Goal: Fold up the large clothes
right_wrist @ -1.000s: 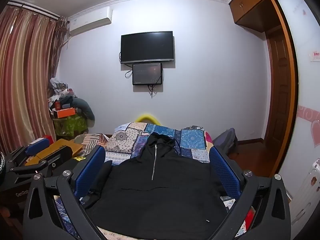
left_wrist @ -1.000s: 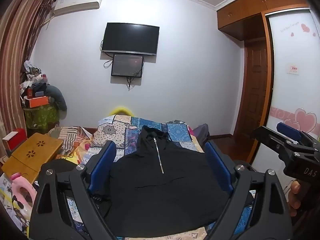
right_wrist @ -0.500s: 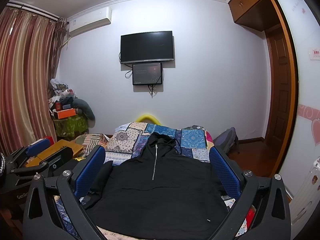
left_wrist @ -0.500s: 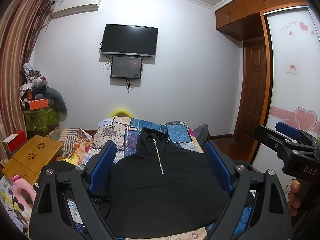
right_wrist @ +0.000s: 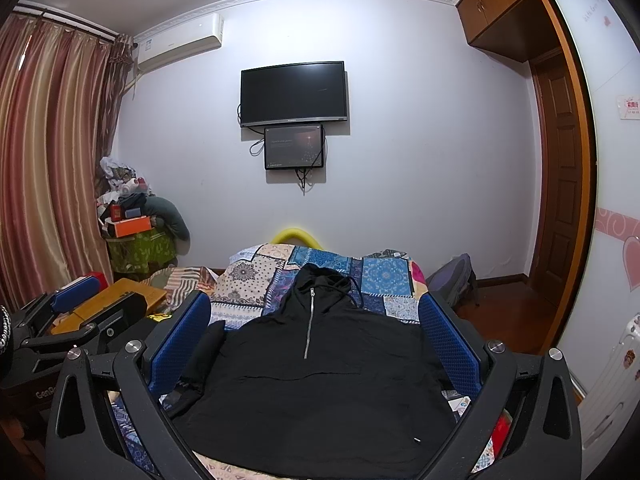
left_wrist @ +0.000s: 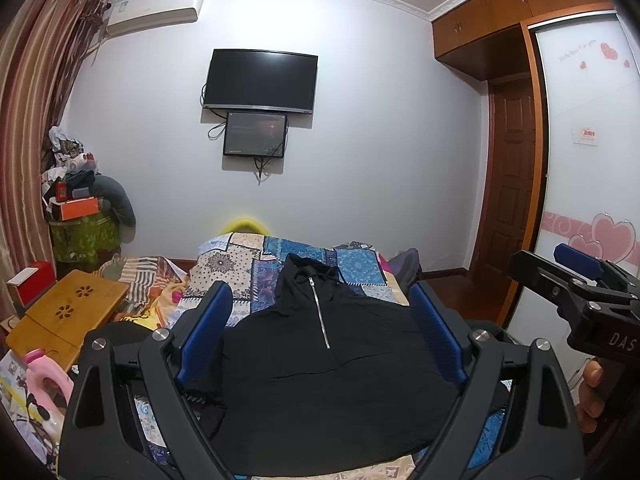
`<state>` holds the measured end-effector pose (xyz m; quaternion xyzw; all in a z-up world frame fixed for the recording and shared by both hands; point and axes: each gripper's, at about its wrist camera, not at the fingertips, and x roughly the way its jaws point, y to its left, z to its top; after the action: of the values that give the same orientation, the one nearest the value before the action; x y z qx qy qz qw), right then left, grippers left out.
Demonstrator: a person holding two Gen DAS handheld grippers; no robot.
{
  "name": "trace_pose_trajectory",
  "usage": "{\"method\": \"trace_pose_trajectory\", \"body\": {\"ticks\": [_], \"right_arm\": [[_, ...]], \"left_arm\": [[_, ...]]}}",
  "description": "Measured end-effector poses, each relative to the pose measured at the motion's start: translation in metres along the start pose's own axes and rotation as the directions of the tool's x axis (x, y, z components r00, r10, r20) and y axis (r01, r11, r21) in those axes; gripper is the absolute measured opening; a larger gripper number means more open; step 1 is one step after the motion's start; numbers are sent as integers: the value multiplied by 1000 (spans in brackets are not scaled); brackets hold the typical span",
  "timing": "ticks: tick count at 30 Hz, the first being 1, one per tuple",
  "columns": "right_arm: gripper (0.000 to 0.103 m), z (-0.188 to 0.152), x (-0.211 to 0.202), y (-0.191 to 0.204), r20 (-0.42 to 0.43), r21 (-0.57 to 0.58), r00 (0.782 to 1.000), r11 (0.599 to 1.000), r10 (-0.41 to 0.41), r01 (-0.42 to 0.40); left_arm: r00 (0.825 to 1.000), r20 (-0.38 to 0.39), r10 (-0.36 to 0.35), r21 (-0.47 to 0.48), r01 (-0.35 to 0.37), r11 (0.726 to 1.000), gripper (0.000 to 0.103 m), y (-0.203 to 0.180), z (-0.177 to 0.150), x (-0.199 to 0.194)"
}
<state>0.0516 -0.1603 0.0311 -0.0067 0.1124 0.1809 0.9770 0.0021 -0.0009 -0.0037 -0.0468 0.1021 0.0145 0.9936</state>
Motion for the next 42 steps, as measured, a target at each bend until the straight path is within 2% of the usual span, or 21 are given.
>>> {"method": "trace_pose_trajectory", "body": {"ticks": [42], "right_arm": [[103,-12,13,0,-35,9,999,1000,2,-1]], "left_arm": [[1000,-18,7,-12,-7,1000,90,3,-3,11]]}}
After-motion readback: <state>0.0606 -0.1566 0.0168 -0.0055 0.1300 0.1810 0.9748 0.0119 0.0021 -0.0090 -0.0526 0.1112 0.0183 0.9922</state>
